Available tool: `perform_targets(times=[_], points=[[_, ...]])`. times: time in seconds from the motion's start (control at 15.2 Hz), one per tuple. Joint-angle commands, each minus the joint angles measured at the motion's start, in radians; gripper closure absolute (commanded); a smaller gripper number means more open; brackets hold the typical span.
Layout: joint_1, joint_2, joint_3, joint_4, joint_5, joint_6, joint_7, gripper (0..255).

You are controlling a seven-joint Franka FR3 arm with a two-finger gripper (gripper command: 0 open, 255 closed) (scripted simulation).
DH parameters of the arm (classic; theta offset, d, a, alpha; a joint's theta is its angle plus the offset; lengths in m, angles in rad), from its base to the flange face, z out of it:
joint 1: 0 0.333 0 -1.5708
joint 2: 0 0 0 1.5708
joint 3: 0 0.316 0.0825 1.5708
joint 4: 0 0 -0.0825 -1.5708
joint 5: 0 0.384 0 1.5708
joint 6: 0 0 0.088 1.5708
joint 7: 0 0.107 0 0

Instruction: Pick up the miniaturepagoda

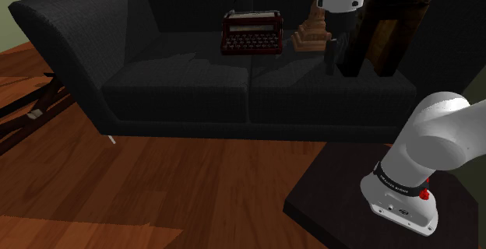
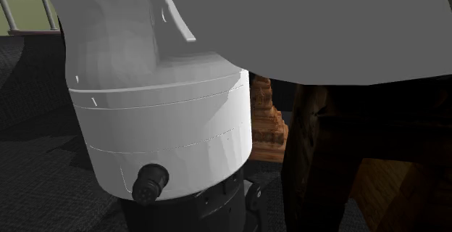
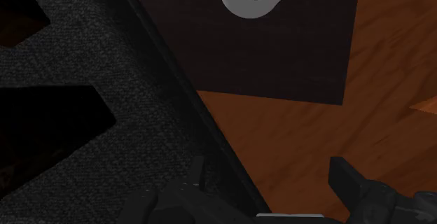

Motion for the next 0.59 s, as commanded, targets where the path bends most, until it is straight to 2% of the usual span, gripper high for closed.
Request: perform_targets(times=[0.0, 0.53], points=[[0.000, 0.000, 0.000, 0.000, 0.000, 0.000, 0.000, 0], [-0.096, 0.221, 0.006, 0.176, -0.071, 0.135, 0.163, 0]])
